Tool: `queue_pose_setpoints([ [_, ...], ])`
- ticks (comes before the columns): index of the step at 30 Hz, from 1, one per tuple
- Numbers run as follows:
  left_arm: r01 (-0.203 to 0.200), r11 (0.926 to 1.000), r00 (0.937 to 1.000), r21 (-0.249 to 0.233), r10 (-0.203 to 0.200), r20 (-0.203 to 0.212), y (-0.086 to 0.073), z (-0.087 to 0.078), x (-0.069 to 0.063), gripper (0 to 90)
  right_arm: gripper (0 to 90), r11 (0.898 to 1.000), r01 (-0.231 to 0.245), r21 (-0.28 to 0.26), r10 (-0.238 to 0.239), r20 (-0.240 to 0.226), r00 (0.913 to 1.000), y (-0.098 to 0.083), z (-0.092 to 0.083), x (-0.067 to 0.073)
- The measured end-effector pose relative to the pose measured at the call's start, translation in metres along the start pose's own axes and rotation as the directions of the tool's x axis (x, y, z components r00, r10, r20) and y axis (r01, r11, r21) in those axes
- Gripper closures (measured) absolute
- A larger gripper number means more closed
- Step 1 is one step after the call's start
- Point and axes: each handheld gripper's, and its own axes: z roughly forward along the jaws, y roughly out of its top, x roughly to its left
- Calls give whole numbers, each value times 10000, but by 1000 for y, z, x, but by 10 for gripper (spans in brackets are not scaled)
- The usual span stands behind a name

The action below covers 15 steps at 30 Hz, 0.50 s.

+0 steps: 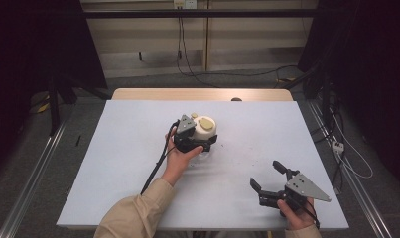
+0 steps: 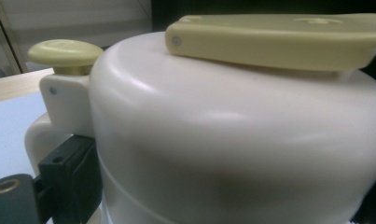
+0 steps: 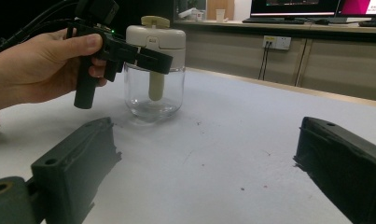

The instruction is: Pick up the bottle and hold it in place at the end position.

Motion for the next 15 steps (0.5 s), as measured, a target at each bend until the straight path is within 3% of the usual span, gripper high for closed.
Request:
queue_pose_setpoints([
  [15, -33, 10000, 9999, -10, 33, 101, 1, 5, -3, 65, 45, 10000, 22, 20, -22, 24, 10000, 0, 0, 1],
])
